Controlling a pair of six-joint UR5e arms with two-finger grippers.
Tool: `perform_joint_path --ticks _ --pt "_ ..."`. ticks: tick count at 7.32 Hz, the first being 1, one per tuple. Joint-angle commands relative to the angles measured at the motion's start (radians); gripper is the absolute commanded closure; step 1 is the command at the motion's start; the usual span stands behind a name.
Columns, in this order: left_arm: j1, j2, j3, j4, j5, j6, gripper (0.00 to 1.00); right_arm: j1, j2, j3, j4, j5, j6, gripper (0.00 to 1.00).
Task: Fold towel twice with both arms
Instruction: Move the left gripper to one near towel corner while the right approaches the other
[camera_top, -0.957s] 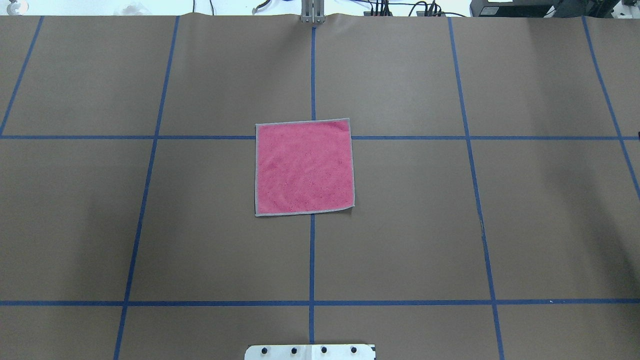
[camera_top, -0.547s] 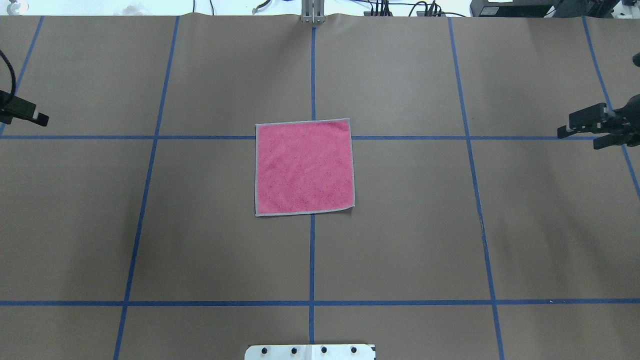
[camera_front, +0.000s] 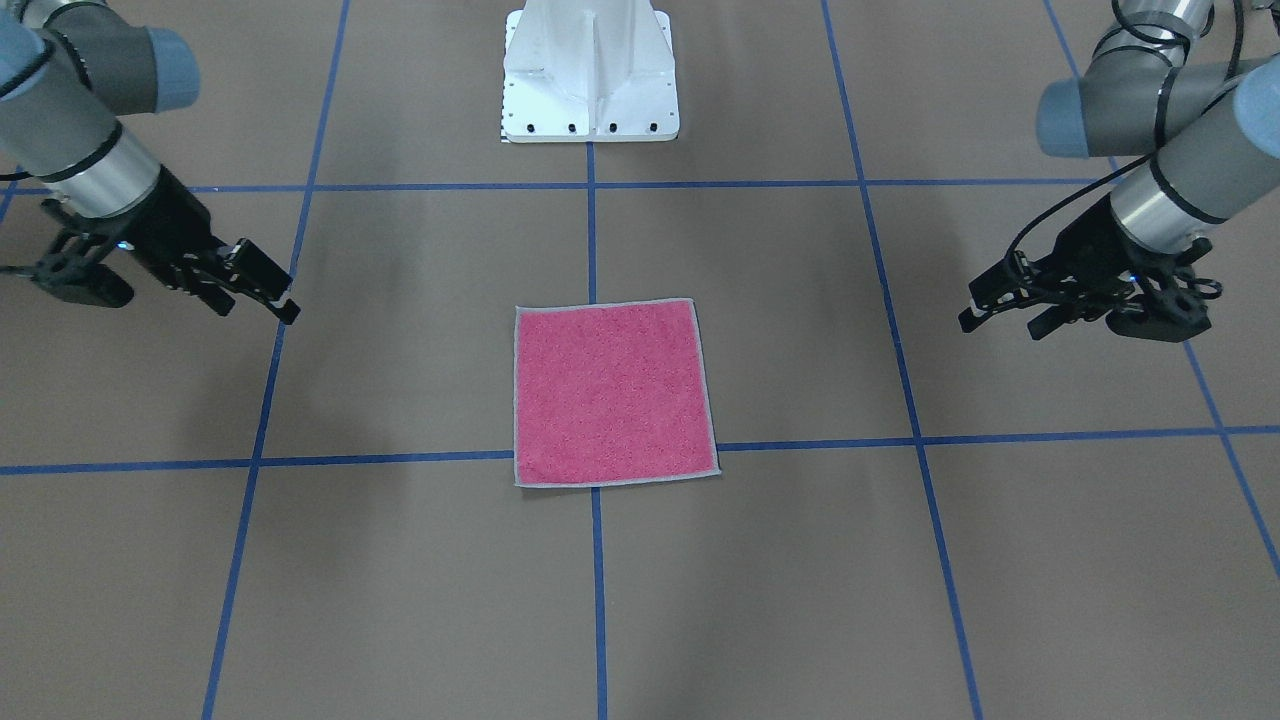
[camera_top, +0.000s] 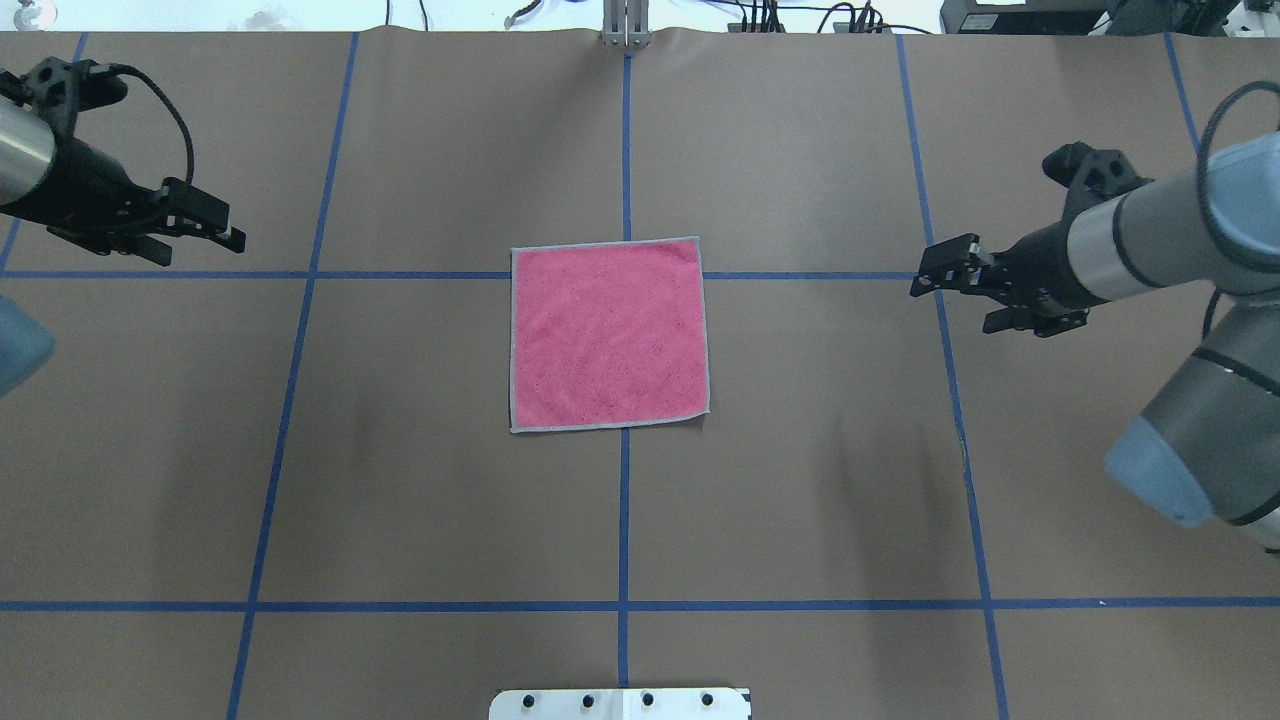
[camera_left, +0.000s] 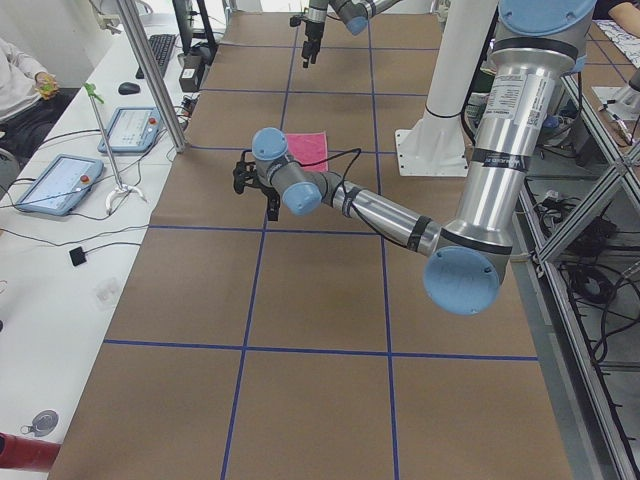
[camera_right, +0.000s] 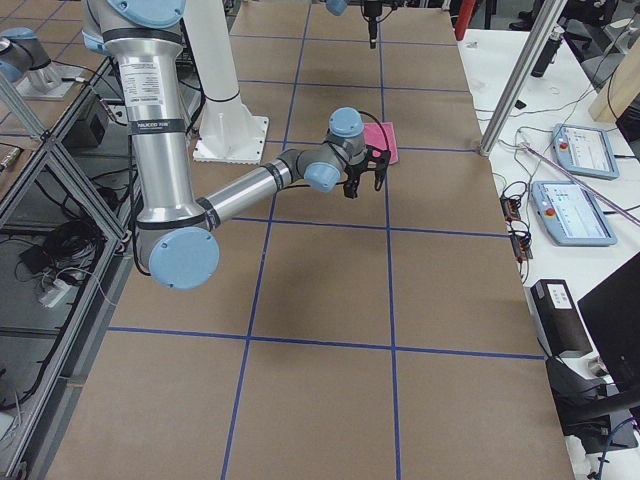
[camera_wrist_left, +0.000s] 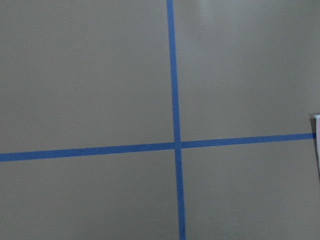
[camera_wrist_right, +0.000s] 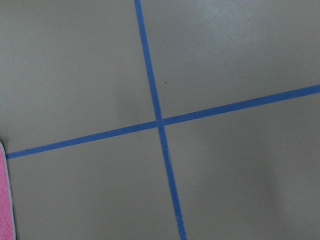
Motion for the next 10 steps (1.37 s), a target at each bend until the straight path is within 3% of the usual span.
perform_joint_path --ticks 1,4,6,7,8,10 --pt "0.123 -0.067 0.0 0.0 0.12 -0.192 0.0 -0.179 0.072 -0.004 -0.011 -0.181 0.209 0.02" --pt "0.273 -0.137 0.013 -0.005 0.228 -0.412 0.0 -0.332 0.252 -0.03 -0.196 -0.329 0.394 0.03" --pt "0.292 -0.141 0.013 -0.011 0.233 -0.416 0.0 -0.37 0.311 -0.1 -0.196 -0.368 0.49 0.03" --pt "0.292 -0.141 0.013 -0.011 0.233 -0.416 0.0 -0.37 0.351 -0.146 -0.196 -0.368 0.547 0.08" --pt "0.295 -0.141 0.013 -0.011 0.233 -0.416 0.0 -0.37 0.378 -0.183 -0.196 -0.371 0.59 0.23" --pt "0.3 -0.143 0.013 -0.011 0.233 -0.416 0.0 -0.373 0.389 -0.22 -0.195 -0.371 0.638 0.34"
